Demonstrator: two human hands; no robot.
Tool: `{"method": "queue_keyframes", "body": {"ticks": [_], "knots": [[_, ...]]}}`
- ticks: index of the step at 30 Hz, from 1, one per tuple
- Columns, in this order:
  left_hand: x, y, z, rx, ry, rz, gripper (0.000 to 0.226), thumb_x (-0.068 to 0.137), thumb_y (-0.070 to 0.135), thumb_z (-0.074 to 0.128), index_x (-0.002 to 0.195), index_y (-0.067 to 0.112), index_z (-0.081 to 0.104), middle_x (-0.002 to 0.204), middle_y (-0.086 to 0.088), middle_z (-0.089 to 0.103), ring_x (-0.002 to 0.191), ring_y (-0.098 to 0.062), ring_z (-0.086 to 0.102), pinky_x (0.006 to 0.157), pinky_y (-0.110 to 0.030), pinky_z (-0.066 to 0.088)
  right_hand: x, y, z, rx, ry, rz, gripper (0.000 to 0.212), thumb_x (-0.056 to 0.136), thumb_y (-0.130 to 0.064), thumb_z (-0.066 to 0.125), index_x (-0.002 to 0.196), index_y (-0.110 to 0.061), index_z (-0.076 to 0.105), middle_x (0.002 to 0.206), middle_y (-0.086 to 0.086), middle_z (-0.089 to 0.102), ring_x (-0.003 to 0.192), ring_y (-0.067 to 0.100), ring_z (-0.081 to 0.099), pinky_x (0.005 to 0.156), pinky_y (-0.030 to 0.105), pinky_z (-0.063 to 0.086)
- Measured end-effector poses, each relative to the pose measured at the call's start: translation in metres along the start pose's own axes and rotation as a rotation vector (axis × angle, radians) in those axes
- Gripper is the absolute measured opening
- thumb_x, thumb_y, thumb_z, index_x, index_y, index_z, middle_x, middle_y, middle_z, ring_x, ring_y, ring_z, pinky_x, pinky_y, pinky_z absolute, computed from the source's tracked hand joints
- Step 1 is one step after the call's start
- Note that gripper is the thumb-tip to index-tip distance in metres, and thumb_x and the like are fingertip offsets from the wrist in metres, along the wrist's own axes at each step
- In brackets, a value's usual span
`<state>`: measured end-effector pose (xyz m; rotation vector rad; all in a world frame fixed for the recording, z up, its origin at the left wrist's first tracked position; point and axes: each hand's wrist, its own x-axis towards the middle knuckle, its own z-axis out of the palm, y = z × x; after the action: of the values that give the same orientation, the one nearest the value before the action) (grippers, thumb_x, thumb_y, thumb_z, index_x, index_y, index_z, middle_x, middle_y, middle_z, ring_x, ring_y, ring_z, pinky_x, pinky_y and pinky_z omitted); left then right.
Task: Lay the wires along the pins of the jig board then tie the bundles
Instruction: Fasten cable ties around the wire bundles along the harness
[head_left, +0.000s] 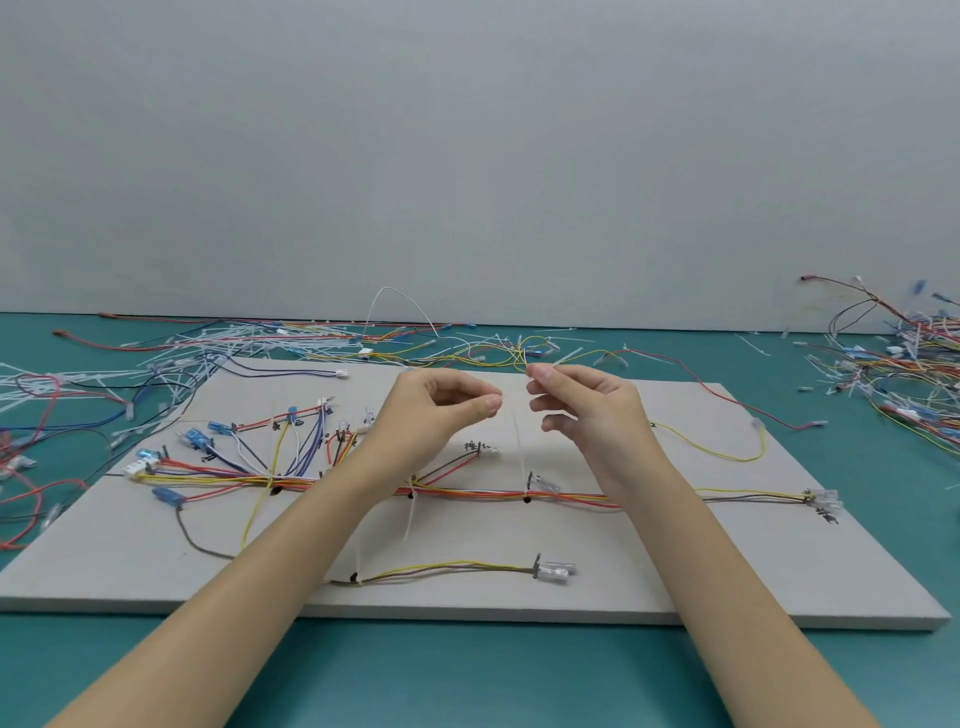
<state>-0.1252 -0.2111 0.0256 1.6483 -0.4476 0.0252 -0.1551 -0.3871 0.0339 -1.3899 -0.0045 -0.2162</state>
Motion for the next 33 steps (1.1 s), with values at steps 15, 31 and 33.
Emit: {"method": "queue_keyframes", "body": {"ticks": [15, 31, 33], "knots": [[0.000, 0.006, -0.016, -0.155, 0.166, -0.031, 0.008, 0.082, 0.012, 0.074, 0.079, 0.020, 0.075, 0.072, 0.001, 0.074, 0.065, -0.007, 0.063, 0.065, -0.017, 0.052, 0.000, 0.001, -0.001, -0.114, -0.115, 0.154, 0.009, 0.084, -0.016, 0.072, 0.081, -0.008, 0.072, 0.072, 0.005, 0.069, 0.064, 0.013, 0.062, 0.056, 0.019, 0.048], [-0.005, 0.007, -0.006, 0.107, 0.120, 0.157, 0.013, 0.081, 0.006, 0.076, 0.078, 0.020, 0.076, 0.074, 0.001, 0.075, 0.067, -0.007, 0.068, 0.065, -0.018, 0.054, -0.015, 0.000, 0.015, -0.637, -0.175, -0.343, 0.005, 0.078, -0.012, 0.078, 0.083, -0.013, 0.079, 0.079, -0.002, 0.073, 0.080, 0.010, 0.064, 0.086, 0.034, 0.048], [-0.006, 0.008, -0.005, 0.087, 0.103, 0.165, 0.019, 0.080, 0.005, 0.076, 0.076, 0.023, 0.076, 0.074, 0.000, 0.075, 0.068, -0.008, 0.069, 0.067, -0.020, 0.056, -0.015, 0.000, 0.017, -0.550, -0.202, -0.309, 0.004, 0.079, -0.004, 0.076, 0.082, -0.007, 0.078, 0.074, 0.002, 0.072, 0.068, 0.006, 0.061, 0.070, 0.019, 0.046]]}}
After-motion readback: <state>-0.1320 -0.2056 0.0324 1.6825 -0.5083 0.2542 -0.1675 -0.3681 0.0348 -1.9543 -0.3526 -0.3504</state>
